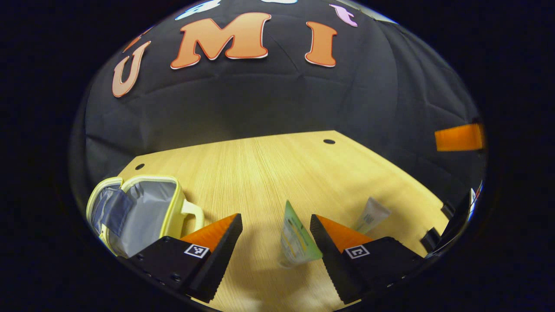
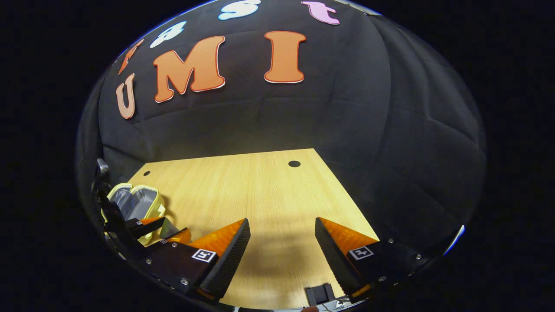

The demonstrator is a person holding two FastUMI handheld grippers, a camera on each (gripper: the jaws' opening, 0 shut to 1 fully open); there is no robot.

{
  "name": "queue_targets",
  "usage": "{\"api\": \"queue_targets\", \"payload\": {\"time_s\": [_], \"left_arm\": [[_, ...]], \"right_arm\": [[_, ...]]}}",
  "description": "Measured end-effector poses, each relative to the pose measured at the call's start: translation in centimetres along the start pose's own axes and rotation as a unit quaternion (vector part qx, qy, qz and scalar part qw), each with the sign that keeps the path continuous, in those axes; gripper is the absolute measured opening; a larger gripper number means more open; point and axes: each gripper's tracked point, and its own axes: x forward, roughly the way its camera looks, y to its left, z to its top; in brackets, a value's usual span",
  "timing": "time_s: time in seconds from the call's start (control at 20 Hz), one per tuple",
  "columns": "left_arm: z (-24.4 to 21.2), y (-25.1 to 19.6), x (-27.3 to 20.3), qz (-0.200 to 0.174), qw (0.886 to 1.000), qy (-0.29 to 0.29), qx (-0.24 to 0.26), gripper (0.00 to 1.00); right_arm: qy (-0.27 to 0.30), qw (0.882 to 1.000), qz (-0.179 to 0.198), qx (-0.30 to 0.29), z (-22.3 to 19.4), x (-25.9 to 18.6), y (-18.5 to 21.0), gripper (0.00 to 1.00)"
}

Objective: First open the suitcase, pack the skin care products into it, and then close the suitcase.

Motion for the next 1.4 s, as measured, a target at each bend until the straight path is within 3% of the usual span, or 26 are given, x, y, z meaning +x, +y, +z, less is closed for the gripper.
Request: {"api": "queue_targets", "payload": {"time_s": [0.05,0.15,0.25,0.5,0.85,1.05,1.25,1.4], "left_arm": [[-0.9,-0.2,0.5,0.001,1.0,0.006,0.006,0.97],[-2.1,-0.9,1.2,-0.002,1.0,0.018,0.017,0.72],[-1.8,-1.4,1.8,-0.006,1.0,0.017,0.023,0.36],[-0.5,-1.3,-0.9,-0.03,0.999,0.04,0.015,0.33],[3.4,2.3,-8.6,-0.013,0.998,0.054,0.012,0.32],[5.2,4.7,-12.1,0.003,0.998,0.055,0.0,0.32],[4.7,7.6,-13.4,0.035,0.997,0.066,-0.003,0.32],[3.4,8.6,-13.9,0.048,0.995,0.083,-0.006,0.33]], "right_arm": [[0.002,1.0,-0.001,-0.001,-0.2,0.1,-0.2,0.95],[0.003,1.0,-0.003,-0.003,-0.3,0.1,-0.3,0.95],[0.003,1.0,-0.005,-0.004,-0.5,0.0,-0.4,0.95],[-0.008,1.0,0.014,-0.005,-0.6,-0.4,1.1,0.96],[-0.035,0.993,0.114,-0.014,-0.9,1.4,8.9,0.95],[0.012,0.988,0.149,-0.044,-5.6,3.8,11.4,0.96],[0.087,0.981,0.159,-0.074,-11.6,6.8,11.5,0.94],[0.109,0.977,0.159,-0.087,-13.5,8.0,11.5,0.88]]}}
